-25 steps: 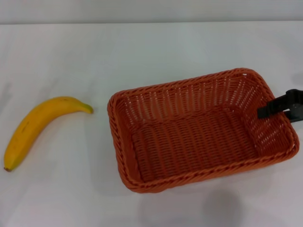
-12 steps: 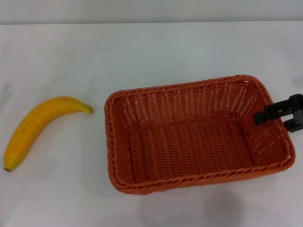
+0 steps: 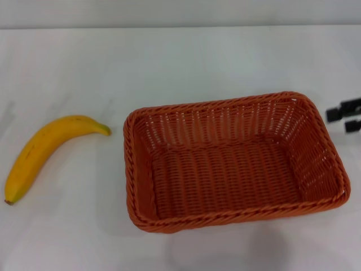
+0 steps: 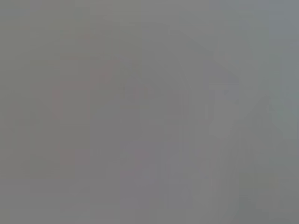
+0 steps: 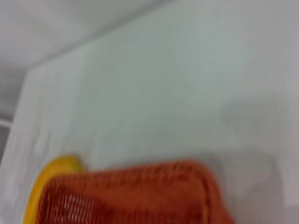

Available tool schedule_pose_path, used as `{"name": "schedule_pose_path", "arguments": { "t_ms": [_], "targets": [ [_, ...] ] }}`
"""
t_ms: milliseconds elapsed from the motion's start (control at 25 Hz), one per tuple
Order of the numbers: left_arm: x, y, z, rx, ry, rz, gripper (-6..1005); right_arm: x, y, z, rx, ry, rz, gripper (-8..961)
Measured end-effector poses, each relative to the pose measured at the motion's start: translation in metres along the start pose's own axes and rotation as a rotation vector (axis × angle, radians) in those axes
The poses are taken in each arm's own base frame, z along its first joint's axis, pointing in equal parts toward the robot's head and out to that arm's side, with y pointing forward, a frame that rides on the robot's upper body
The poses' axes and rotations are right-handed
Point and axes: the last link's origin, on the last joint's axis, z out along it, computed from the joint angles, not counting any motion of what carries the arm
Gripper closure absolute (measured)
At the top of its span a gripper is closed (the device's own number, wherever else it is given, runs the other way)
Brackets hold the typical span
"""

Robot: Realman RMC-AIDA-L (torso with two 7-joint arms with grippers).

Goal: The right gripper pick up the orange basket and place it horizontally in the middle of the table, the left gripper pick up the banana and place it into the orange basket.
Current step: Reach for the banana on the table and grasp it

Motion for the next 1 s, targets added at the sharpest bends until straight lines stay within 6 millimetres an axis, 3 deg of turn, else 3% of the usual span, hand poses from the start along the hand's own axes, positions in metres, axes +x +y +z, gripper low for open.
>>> {"name": "schedule_pose_path", "arguments": {
  "t_ms": [240,440,600,800,1000],
  "targets": [
    [0.035,-0.014,-0.005,-0.084,-0.188,-0.114,118,-0.015,-0.011,-0.049,-0.072,-0.297,-0.168,154],
    [0.065,-0.020,0.009,-0.145,-0.402,-0.226,119,-0.006,-0.030,-0.069,-0.066,-0.567,-0.330,155],
    [0.074,-0.024,0.034,-0.148,-0.612,-0.229,120,0.007,-0.047,-0.069,-0.026,-0.735,-0.408,158],
    [0.067,-0.016,0.078,-0.186,-0.971,-0.146,120,0.019,-0.059,-0.066,0.031,-0.796,-0.441,158],
    [0.056,-0.007,0.097,-0.187,-1.237,-0.028,121,0.020,-0.059,-0.054,0.047,-0.834,-0.457,158]
  ]
}}
